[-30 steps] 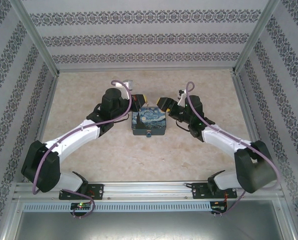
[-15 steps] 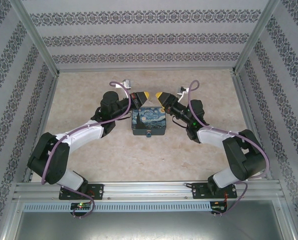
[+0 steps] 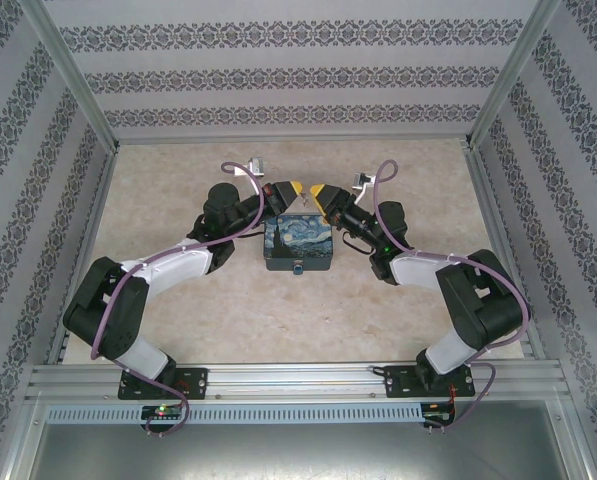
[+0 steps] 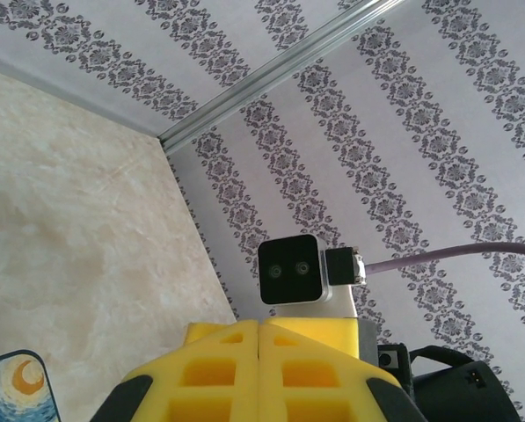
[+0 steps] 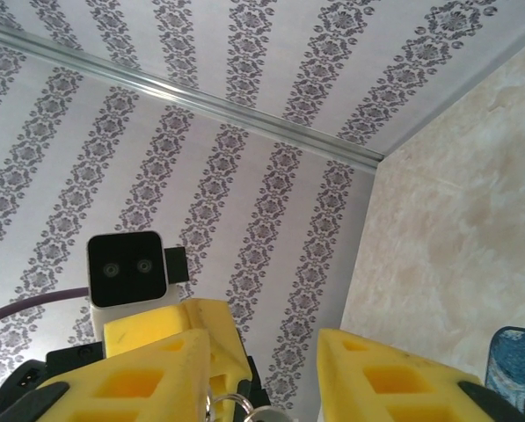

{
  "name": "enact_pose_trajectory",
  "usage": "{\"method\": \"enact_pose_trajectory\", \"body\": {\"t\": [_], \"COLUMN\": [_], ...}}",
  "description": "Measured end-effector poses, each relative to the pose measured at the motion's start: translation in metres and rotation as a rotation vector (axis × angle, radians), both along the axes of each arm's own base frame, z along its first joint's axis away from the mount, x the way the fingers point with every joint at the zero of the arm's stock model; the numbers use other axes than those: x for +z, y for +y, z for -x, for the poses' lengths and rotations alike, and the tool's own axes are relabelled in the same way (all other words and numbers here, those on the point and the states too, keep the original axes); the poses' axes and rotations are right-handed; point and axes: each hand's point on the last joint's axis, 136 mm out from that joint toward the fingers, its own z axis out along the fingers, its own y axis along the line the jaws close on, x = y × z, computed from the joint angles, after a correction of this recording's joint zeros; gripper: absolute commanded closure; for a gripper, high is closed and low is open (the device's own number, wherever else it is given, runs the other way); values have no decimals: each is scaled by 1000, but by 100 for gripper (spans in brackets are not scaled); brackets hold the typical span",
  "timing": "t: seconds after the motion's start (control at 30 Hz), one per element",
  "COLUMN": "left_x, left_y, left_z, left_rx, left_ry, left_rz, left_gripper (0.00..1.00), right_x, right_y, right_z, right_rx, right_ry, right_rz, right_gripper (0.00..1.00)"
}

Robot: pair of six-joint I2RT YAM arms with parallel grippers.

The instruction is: Unlock the padlock with the key

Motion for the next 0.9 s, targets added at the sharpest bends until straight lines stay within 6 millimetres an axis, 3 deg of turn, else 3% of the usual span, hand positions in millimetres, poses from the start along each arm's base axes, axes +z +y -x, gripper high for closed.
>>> {"method": "enact_pose_trajectory", "body": {"t": [0.9], "left_x": [-1], "left_y": [-1], "left_z": [-1], "left_rx": [-3], "left_ry": [11], "left_rz": [14], "left_gripper": [100], "right_x": [7], "right_y": [15], "right_z": [11], "right_rx": [49], "right_ry": [-30], "right_rz": [-22], "right_gripper": [71]}}
